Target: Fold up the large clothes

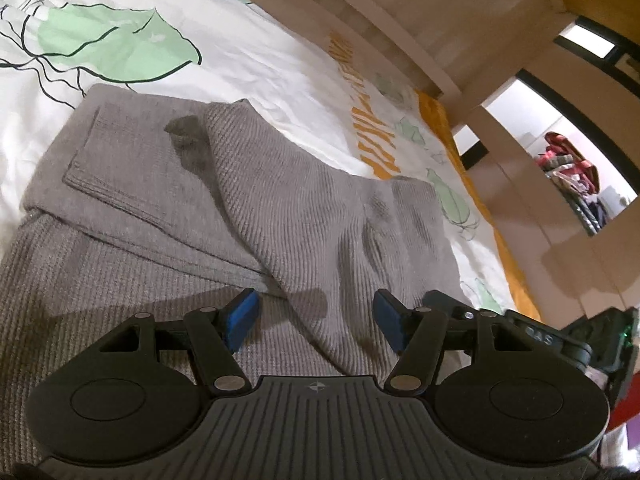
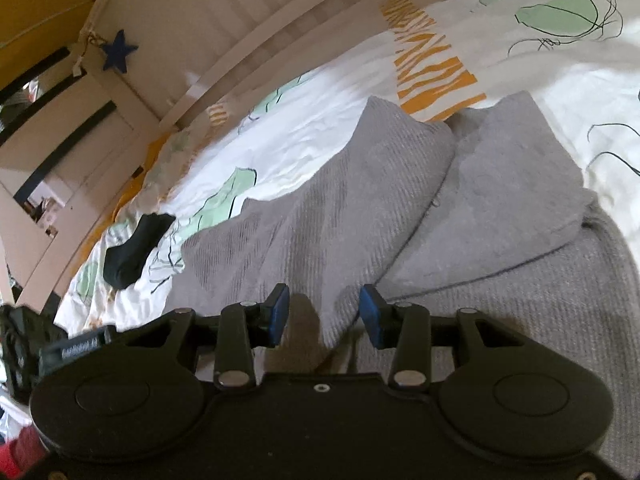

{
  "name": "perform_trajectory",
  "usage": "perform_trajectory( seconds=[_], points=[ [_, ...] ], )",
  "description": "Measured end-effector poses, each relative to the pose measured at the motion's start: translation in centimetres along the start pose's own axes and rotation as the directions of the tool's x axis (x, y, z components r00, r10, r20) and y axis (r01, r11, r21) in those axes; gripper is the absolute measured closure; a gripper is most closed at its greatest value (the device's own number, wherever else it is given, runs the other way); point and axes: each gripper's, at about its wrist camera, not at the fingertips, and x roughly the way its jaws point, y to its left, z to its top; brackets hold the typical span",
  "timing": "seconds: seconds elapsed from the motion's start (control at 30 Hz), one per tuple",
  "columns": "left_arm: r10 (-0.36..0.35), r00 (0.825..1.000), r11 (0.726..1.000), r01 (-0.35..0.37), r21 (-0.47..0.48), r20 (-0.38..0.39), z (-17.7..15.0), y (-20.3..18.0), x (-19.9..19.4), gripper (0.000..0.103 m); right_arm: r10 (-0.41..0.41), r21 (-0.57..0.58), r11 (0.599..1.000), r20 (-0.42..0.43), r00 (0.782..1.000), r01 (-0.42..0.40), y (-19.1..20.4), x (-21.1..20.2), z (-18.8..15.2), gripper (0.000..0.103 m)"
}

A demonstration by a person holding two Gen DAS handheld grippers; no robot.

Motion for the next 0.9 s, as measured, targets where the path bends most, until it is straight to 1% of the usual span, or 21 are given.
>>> perform_trajectory(
  seconds=[0.03, 0.07, 0.13, 0.27, 0.37, 0.43, 0.47, 0.5, 0.57, 0.6, 0.67, 0.77, 0.8, 0.87, 0.9],
  points=[
    [0.003, 1.000, 1.000, -0.003, 0.000, 0.004, 0.0, 0.0, -0.1, 0.041, -0.017, 0.016, 1.000, 0.000, 1.000, 0.017, 0.0, 0.3, 0.2, 0.067],
    [0.005, 1.000, 1.000, -0.005, 0.000, 0.007, 0.0, 0.1, -0.2, 0.041, -0.026, 0.025, 0.999, 0.003, 1.000, 0.025, 0.0, 0.3, 0.2, 0.091],
    [0.009, 1.000, 1.000, -0.009, -0.004, 0.013, 0.2, 0.2, -0.2, 0.041, -0.041, 0.016, 0.999, 0.019, 0.999, 0.040, 0.3, 0.1, 0.1, 0.092],
    [0.028, 0.999, 1.000, -0.028, -0.008, 0.027, 0.6, 0.4, 0.2, 0.041, -0.022, -0.028, 0.999, 0.061, 0.998, 0.023, 1.2, -1.6, -0.2, 0.093],
    [0.029, 0.999, 0.998, -0.026, -0.055, 0.046, 0.8, 0.9, 0.8, 0.041, -0.010, -0.009, 1.000, 0.075, 0.997, 0.011, 1.0, -2.4, -0.1, 0.093],
    [0.009, 0.998, 0.997, -0.005, -0.077, 0.057, 0.8, 1.0, 1.0, 0.042, -0.025, 0.005, 1.000, 0.068, 0.997, 0.025, 0.5, -2.3, -0.1, 0.093],
    [0.003, 0.998, 0.997, 0.002, -0.080, 0.060, 0.8, 1.0, 1.0, 0.045, -0.034, 0.011, 0.999, 0.060, 0.998, 0.033, 0.4, -2.1, -0.2, 0.093],
    [0.004, 0.998, 0.997, 0.001, -0.079, 0.067, 0.8, 1.0, 0.9, 0.065, -0.038, 0.020, 0.999, 0.053, 0.998, 0.037, 0.2, -1.9, -0.4, 0.093],
    [0.047, 0.996, 0.997, -0.042, -0.060, 0.078, 0.8, 0.5, 0.6, 0.095, -0.042, 0.033, 0.999, 0.046, 0.998, 0.041, 0.0, -1.6, -0.7, 0.093],
    [0.052, 0.995, 0.998, -0.049, -0.045, 0.083, 0.8, 0.3, 0.3, 0.094, -0.044, 0.029, 0.999, 0.047, 0.998, 0.042, 0.1, -1.6, -0.8, 0.093],
    [0.033, 0.994, 0.999, -0.031, -0.016, 0.107, 1.0, -0.4, -0.8, 0.095, -0.042, 0.014, 0.999, 0.059, 0.997, 0.041, 0.5, -1.9, -0.8, 0.093],
    [-0.036, 0.986, 0.998, 0.029, 0.048, 0.163, 0.8, -1.5, -3.6, 0.096, -0.027, -0.005, 1.000, 0.110, 0.994, 0.028, 1.4, -3.5, -0.6, 0.093],
    [-0.050, 0.983, 0.997, 0.038, 0.073, 0.174, 0.5, -1.8, -4.5, 0.096, -0.012, -0.002, 1.000, 0.127, 0.992, 0.012, 1.6, -4.2, -0.6, 0.097],
    [-0.044, 0.987, 0.994, 0.028, 0.103, 0.156, -0.1, -1.7, -5.1, 0.096, 0.008, -0.002, 1.000, 0.145, 0.989, -0.008, 1.7, -5.3, -1.0, 0.097],
    [-0.012, 0.991, 0.994, -0.003, 0.111, 0.133, -0.6, -1.4, -4.9, 0.096, 0.004, -0.007, 1.000, 0.139, 0.990, -0.003, 1.6, -5.4, -1.4, 0.097]
  ],
)
